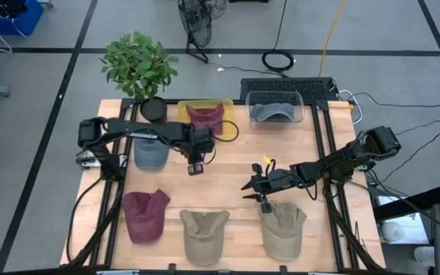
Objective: Pick & Place hat
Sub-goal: Adjust the yellow bin on the table
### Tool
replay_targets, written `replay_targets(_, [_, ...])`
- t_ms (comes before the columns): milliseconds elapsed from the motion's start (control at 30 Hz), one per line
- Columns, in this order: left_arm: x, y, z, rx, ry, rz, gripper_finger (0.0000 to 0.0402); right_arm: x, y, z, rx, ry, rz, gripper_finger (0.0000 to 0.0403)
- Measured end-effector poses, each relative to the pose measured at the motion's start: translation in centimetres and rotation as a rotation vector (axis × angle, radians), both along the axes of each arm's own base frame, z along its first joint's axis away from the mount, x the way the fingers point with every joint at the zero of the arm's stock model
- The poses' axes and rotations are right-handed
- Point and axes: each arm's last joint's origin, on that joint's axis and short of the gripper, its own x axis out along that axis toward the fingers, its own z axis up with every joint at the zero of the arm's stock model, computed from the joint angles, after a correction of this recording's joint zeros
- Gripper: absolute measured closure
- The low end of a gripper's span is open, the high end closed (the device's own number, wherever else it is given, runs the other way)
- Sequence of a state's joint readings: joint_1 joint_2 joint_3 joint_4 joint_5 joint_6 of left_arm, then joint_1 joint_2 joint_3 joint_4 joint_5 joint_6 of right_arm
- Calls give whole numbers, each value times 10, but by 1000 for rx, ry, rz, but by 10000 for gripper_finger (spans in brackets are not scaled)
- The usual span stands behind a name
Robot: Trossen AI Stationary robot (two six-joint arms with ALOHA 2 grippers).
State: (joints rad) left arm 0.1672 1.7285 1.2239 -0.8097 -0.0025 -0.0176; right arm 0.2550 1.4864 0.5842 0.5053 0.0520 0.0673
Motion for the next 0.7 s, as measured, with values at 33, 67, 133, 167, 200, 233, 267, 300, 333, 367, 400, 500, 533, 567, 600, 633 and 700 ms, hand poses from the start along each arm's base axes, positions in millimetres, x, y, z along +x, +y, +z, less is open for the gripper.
replay_targets(33, [0, 1, -3, 0, 10, -2, 325, 0, 0, 0, 0, 0, 0, 277])
replay_targets(67, [1, 3, -5, 0, 17, -1, 325, 0, 0, 0, 0, 0, 0, 277])
replay_targets(133, [3, 5, -10, 0, 26, -3, 325, 0, 0, 0, 0, 1, 0, 277])
replay_targets(167, [4, 6, -13, 1, 32, -7, 325, 0, 0, 0, -1, 3, 0, 277])
replay_targets(200, [6, 8, -17, 1, 41, -7, 325, 0, 0, -1, -2, 6, 0, 277])
replay_targets(233, [7, 10, -21, 5, 52, -7, 325, 0, 0, -1, -2, 8, 0, 277])
replay_targets(267, [7, 14, -25, 12, 65, -3, 325, 0, 0, -1, -2, 8, 0, 277])
replay_targets(300, [7, 17, -30, 21, 81, 2, 325, 0, 0, -1, -2, 8, 0, 277])
replay_targets(333, [7, 21, -34, 36, 96, 10, 325, 0, 0, -1, -2, 8, 0, 277])
replay_targets(367, [7, 25, -38, 50, 110, 19, 325, 0, 0, -1, -2, 8, 0, 277])
replay_targets(400, [7, 30, -42, 68, 126, 33, 325, 0, 0, -1, -2, 8, 0, 277])
replay_targets(500, [6, 46, -52, 112, 162, 85, 325, 0, 0, -1, -2, 9, 0, 277])
replay_targets(533, [5, 51, -54, 121, 166, 100, 325, 0, 0, -1, -2, 9, 0, 277])
replay_targets(567, [5, 56, -56, 124, 166, 114, 325, 0, 0, -1, -2, 9, 0, 277])
replay_targets(600, [4, 60, -57, 123, 168, 124, 325, 0, 0, -1, -2, 9, 0, 277])
replay_targets(633, [3, 64, -58, 122, 170, 134, 325, 0, 0, -1, -2, 9, 0, 277])
replay_targets(700, [1, 71, -57, 129, 158, 153, 325, 0, 0, -1, -2, 9, 0, 277])
